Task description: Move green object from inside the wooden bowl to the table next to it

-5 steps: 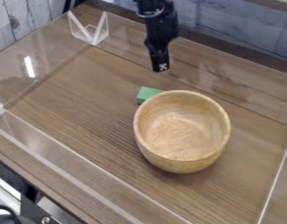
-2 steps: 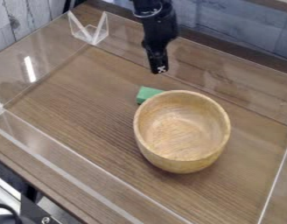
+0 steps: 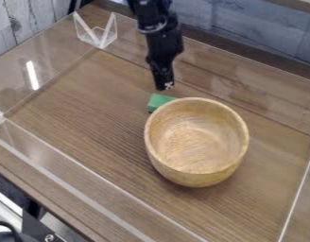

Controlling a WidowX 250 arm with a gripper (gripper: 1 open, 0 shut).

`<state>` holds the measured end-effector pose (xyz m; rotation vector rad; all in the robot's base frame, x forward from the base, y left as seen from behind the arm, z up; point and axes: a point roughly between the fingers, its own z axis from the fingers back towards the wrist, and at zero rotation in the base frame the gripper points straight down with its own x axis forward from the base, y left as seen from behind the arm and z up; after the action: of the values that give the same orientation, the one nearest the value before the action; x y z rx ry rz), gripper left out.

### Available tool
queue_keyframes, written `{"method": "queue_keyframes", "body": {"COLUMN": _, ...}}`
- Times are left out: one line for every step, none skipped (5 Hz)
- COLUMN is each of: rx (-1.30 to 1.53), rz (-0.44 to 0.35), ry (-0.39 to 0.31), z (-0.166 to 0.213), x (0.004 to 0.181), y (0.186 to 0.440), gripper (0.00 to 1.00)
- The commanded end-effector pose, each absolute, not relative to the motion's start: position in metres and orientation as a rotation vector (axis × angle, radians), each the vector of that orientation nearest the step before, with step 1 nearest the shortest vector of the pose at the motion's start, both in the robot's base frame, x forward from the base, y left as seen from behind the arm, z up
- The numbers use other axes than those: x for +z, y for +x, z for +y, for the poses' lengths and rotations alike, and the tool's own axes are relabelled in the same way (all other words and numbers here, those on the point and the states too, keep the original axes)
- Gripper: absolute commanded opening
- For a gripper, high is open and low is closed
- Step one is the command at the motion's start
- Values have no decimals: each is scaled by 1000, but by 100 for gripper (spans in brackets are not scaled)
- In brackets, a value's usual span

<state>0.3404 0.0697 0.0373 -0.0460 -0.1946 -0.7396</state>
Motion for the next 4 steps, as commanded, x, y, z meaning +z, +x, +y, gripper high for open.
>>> {"method": "queue_keyframes", "body": {"rx": -757, "rz": -222, "ry": -51, "z": 85, "x": 33, "y": 341, "gripper": 0}}
{"method": "queue_keyframes", "body": {"rx": -765, "rz": -218, "ry": -92, "z": 91, "x": 31, "y": 333, "gripper": 100}}
{"method": "queue_keyframes", "body": {"rx": -767, "rz": -218, "ry": -115, "z": 79, "x": 41, "y": 326, "gripper": 100}}
{"method": "queue_keyframes", "body": {"rx": -777, "rz": -208, "ry": -125, "z": 66, "x": 50, "y": 322, "gripper": 100}}
